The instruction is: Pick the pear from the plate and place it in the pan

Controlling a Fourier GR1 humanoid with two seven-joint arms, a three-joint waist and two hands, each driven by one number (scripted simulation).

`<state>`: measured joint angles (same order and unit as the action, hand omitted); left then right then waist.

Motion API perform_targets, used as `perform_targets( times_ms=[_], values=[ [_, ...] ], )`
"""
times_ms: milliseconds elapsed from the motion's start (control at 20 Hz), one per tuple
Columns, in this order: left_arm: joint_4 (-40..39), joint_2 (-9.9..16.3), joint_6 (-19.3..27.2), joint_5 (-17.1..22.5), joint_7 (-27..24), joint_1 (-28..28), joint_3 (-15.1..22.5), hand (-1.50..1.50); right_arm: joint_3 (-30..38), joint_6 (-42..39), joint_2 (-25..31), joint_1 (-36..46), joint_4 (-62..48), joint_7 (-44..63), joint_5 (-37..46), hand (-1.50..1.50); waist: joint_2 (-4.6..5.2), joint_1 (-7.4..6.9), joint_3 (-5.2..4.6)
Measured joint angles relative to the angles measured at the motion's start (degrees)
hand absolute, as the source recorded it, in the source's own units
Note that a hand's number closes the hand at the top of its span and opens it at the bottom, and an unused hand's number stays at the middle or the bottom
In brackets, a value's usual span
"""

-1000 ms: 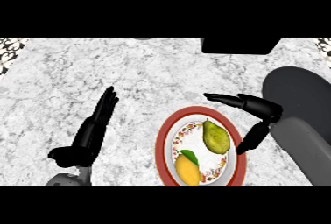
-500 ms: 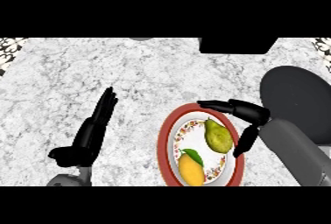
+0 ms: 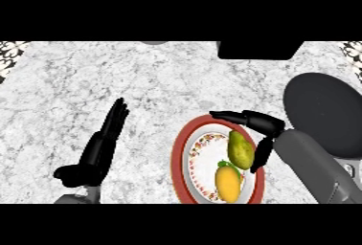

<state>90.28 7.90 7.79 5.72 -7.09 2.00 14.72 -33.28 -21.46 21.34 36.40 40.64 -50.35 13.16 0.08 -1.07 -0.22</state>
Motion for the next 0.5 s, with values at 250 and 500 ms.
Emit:
perform_targets(
  times_ms=[250,500],
  values=[
    [1.18,0.02,-0.31,-0.37,0.88,-0.4,-0.12,0.0,-1.03,-0.47,-2.27,2.59,-2.89,1.16,1.21,-1.5,-0.23,0.17,-0.28],
    [0.36,-0.19,-0.87,-0.33,0.14,-0.53,-0.67,0.0,-3.82,1.21,-3.33,3.88,-2.08,0.51,4.76,1.5,-0.54,0.41,-0.63]
  ],
)
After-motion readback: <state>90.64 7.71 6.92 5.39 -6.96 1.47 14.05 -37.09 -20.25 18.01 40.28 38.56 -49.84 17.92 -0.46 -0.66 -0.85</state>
